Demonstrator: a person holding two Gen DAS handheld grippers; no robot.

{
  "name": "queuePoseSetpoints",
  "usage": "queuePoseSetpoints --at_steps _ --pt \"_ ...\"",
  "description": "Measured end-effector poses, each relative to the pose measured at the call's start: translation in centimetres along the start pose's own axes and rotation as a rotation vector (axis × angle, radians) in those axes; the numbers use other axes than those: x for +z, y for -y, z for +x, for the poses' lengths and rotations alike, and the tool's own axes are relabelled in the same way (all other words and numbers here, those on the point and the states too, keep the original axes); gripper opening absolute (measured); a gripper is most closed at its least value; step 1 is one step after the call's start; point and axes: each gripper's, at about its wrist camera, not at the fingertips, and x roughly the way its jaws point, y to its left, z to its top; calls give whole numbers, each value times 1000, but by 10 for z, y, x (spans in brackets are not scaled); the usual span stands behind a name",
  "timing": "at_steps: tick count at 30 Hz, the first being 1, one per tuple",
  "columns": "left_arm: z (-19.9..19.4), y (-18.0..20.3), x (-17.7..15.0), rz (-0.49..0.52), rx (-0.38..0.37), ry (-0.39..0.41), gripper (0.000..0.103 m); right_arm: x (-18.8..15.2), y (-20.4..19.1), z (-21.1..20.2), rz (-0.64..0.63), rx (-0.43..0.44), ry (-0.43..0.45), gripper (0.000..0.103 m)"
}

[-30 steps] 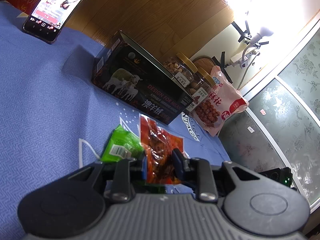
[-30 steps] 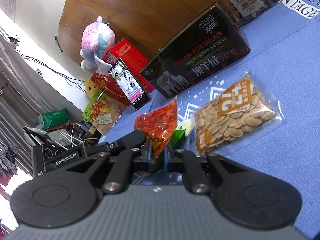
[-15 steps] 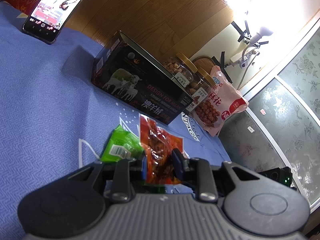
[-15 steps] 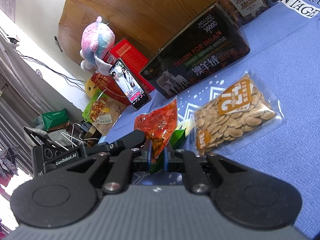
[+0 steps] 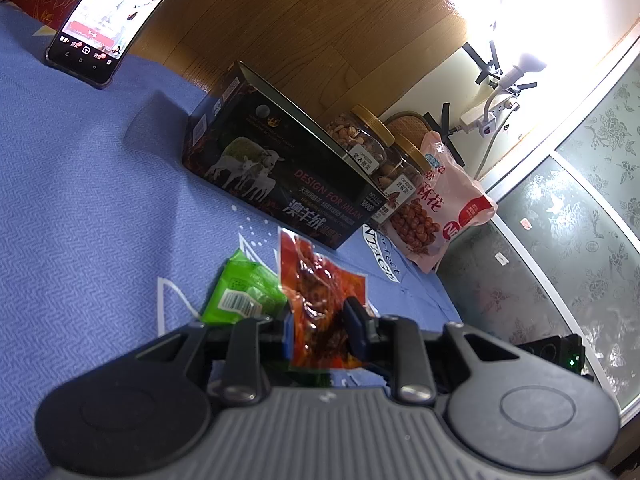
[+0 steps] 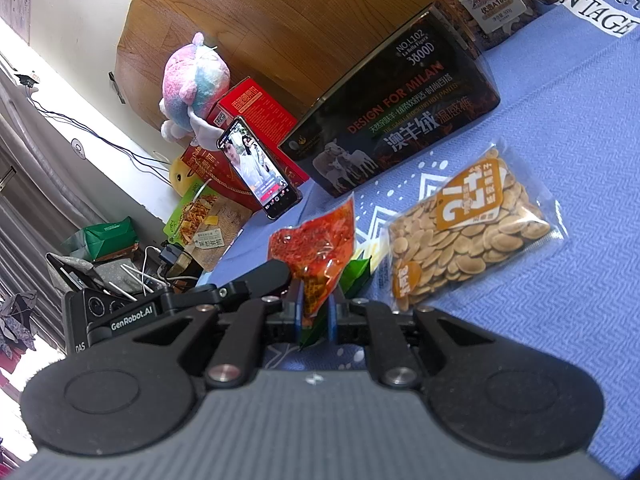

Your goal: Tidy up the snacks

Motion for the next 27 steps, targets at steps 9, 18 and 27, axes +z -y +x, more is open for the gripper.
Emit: queuePoseSetpoints --at_steps 9,18,27 --pt "-6 5 8 -19 -36 19 25 5 -9 -7 -47 26 46 16" --pt "29 41 95 117 -28 57 29 86 -29 8 -163 2 162 16" --pt "93 32 147 174 195 57 41 140 -19 75 -326 -278 190 47"
